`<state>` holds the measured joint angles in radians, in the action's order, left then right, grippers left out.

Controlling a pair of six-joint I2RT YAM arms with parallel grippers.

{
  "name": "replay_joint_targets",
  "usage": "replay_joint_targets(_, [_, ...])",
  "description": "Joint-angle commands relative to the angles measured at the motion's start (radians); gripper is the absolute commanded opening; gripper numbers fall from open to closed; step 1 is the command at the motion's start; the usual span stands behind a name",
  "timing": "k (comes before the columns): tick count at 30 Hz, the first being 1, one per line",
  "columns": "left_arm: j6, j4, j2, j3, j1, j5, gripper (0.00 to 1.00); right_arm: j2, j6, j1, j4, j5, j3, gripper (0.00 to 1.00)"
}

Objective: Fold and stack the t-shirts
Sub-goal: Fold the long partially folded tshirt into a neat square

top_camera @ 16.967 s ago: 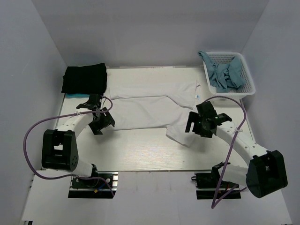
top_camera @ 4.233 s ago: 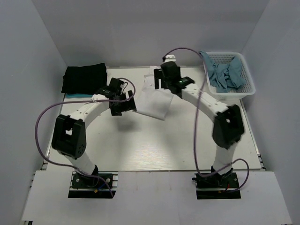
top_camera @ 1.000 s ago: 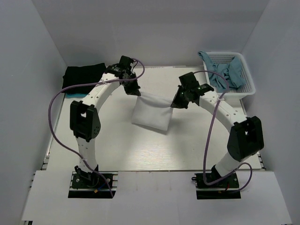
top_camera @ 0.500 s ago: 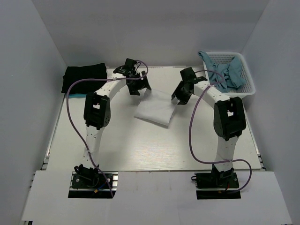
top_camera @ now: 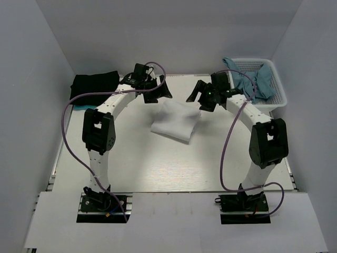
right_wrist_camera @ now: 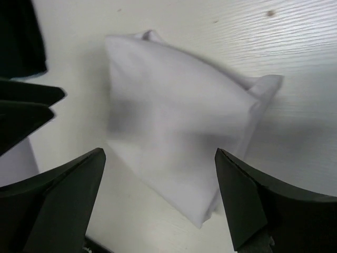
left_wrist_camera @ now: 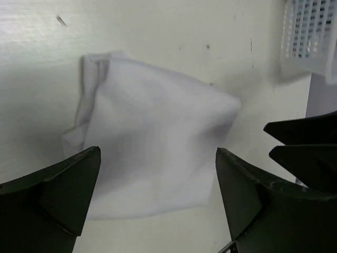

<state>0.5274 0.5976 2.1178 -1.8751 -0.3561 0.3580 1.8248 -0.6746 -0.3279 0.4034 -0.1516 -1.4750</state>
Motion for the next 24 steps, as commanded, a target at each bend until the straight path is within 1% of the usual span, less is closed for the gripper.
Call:
replay_joint_targets(1, [-0.009, -0.091, -0.071, 0.094, -0.027, 0.098, 1.00, -0.029, -0.023, -0.008, -0.233, -0.196, 0.117, 0.90])
replay_joint_targets(3, [-0.030, -0.067, -0.062, 0.094, -0.036, 0.108, 1.00, -0.006, -0.051, -0.007, -0.282, -0.223, 0.119, 0.90])
replay_joint_targets(4, [-0.030, -0.067, -0.062, 0.103, -0.037, 0.090, 1.00, 0.043, -0.057, -0.005, -0.291, -0.227, 0.116, 0.90])
replay_joint_targets(6, [-0.044, -0.085, -0.062, 0.157, -0.059, 0.090, 1.00, 0.074, -0.089, 0.009, -0.299, -0.270, 0.101, 0.90])
replay_joint_targets(9, [-0.055, -0.120, -0.041, 0.229, -0.060, 0.078, 1.00, 0.114, -0.092, 0.023, -0.360, -0.214, 0.136, 0.90])
replay_joint_targets(11, [-0.064, -0.136, -0.004, 0.269, -0.060, 0.120, 1.00, 0.162, -0.092, 0.038, -0.429, -0.235, 0.145, 0.90])
replay_joint_targets(14, [-0.064, -0.124, 0.016, 0.303, -0.069, 0.141, 1.00, 0.253, -0.083, 0.053, -0.429, -0.282, 0.133, 0.90])
replay_joint_targets(16, [-0.073, -0.124, 0.025, 0.339, -0.080, 0.118, 1.00, 0.299, -0.086, 0.072, -0.434, -0.302, 0.142, 0.90])
replay_joint_targets(17, [-0.073, -0.124, 0.025, 0.353, -0.080, 0.118, 1.00, 0.307, -0.076, 0.061, -0.437, -0.346, 0.145, 0.89])
replay_joint_targets(21, [-0.085, -0.102, -0.024, 0.425, -0.080, 0.085, 1.00, 0.324, -0.036, 0.059, -0.436, -0.393, 0.173, 0.89])
replay_joint_targets(23, [-0.086, -0.088, -0.082, 0.497, -0.089, 0.076, 1.00, 0.320, 0.010, 0.055, -0.411, -0.411, 0.185, 0.89])
replay_joint_targets(24, [-0.086, -0.088, -0.106, 0.557, -0.089, 0.076, 1.00, 0.308, 0.020, 0.047, -0.407, -0.414, 0.189, 0.89])
